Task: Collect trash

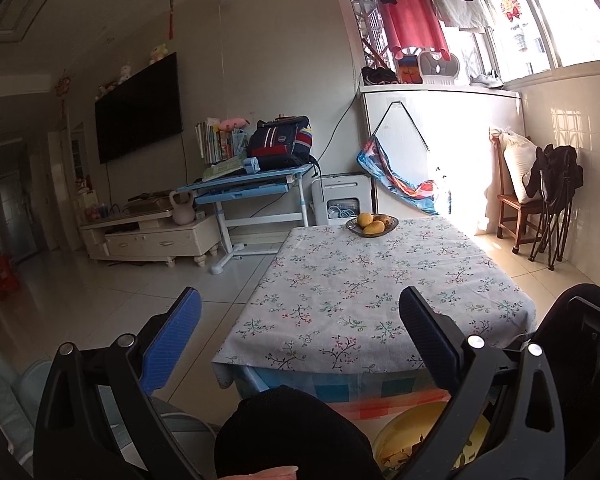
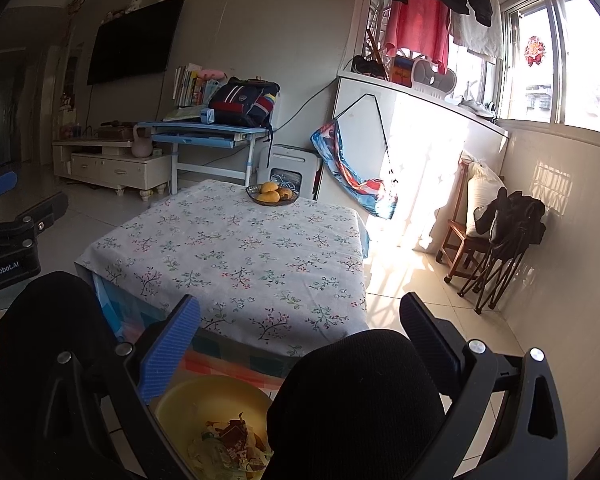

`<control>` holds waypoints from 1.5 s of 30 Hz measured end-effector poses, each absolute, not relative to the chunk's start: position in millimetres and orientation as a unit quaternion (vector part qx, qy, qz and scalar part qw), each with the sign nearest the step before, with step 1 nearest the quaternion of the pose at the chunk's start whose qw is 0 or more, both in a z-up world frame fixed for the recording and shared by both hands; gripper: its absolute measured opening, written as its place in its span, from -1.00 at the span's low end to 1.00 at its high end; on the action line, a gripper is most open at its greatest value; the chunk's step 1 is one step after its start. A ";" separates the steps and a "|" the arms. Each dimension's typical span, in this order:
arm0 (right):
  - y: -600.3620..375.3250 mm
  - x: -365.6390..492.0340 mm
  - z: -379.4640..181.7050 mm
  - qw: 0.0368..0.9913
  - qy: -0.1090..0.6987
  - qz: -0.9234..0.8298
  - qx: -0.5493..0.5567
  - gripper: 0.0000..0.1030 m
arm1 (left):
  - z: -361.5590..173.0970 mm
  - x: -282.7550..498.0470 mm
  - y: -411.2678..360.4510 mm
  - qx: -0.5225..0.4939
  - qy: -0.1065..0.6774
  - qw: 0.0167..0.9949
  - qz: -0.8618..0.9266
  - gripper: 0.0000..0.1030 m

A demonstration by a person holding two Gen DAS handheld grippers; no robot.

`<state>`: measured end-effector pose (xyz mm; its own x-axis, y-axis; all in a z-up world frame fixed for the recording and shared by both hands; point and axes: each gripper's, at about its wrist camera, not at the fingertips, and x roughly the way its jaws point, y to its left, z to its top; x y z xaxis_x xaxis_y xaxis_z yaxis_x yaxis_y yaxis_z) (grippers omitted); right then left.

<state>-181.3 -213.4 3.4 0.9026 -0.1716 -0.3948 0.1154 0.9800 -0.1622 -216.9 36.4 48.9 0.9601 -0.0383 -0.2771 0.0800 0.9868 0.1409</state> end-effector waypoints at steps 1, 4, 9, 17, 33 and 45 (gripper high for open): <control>-213.0 -180.8 3.2 0.973 0.208 -0.074 -0.069 0.86 | 48.4 -216.8 37.1 0.075 0.138 0.987 -0.029 0.86; -212.8 -180.9 3.1 0.973 0.208 -0.074 -0.069 0.86 | 46.8 -217.6 35.1 0.080 0.136 0.987 -0.028 0.86; -213.0 -180.7 3.2 0.973 0.208 -0.074 -0.069 0.86 | 45.8 -219.7 30.9 0.080 0.136 0.987 -0.028 0.86; -212.7 -179.3 2.8 0.973 0.209 -0.074 -0.068 0.86 | 46.9 -219.0 29.6 0.082 0.138 0.987 -0.028 0.86; -213.2 -179.1 3.0 0.973 0.209 -0.073 -0.067 0.86 | 47.6 -217.3 25.4 0.083 0.140 0.986 -0.031 0.86; -213.2 -179.0 3.1 0.973 0.210 -0.074 -0.068 0.86 | 45.7 -210.8 30.6 0.071 0.160 0.983 -0.049 0.86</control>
<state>-179.0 -213.2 3.1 0.9012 -0.1721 -0.3977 0.1152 0.9799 -0.1630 -210.8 30.6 45.7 0.9438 -0.0733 -0.3223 0.1189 0.9851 0.1242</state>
